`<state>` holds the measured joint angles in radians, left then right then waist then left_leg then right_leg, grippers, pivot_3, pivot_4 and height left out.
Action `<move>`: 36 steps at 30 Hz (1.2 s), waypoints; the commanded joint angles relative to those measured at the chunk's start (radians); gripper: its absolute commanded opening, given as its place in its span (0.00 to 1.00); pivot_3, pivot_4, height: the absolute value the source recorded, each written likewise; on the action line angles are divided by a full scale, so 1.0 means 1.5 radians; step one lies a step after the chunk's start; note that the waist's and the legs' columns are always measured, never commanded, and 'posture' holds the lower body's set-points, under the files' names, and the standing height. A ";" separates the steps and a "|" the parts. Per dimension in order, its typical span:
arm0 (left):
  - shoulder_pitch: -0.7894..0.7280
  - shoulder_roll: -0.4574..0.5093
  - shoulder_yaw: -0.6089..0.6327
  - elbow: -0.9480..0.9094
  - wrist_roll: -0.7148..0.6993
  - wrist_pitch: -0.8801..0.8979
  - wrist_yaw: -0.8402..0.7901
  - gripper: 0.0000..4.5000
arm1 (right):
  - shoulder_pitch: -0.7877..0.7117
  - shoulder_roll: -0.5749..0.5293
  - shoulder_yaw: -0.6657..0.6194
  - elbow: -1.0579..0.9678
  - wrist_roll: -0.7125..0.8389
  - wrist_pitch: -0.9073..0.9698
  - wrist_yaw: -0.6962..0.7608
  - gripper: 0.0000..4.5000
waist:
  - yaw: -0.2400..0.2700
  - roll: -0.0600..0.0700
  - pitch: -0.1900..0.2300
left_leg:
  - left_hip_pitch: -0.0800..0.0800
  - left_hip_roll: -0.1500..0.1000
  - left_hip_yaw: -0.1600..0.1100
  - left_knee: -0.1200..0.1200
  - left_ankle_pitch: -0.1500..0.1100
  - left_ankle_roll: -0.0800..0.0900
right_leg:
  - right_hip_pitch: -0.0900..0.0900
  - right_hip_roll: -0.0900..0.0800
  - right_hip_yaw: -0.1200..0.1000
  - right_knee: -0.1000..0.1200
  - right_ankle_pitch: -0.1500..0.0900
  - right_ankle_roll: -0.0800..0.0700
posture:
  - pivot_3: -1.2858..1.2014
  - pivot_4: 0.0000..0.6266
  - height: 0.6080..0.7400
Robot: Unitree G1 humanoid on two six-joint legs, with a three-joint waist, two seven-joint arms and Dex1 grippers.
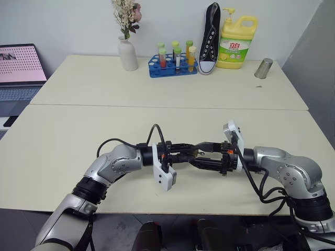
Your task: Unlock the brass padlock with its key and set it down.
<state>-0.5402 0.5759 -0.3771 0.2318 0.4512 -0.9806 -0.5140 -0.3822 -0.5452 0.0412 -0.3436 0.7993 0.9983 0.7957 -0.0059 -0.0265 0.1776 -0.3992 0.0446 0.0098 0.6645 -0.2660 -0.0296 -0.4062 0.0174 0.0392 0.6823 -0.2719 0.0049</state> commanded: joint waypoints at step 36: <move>0.011 0.028 -0.004 -0.040 -0.093 0.005 -0.041 0.57 | -0.018 -0.001 -0.006 0.011 0.022 0.003 0.031 0.02 | 0.000 0.000 0.000 | 0.000 0.000 0.000 0.000 0.000 0.000 | 0.000 0.000 0.000 0.000 0.000 0.000 | 0.52 0.24 1.00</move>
<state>-0.5175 0.6128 -0.3881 0.1896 0.3404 -0.9649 -0.5752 -0.4011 -0.5455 0.0559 -0.3065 0.8096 1.0158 0.8285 -0.0063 -0.0265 0.1776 -0.3992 0.0447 0.0096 0.6645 -0.2660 -0.0295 -0.4062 0.0174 0.0391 0.6823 -0.2719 0.0048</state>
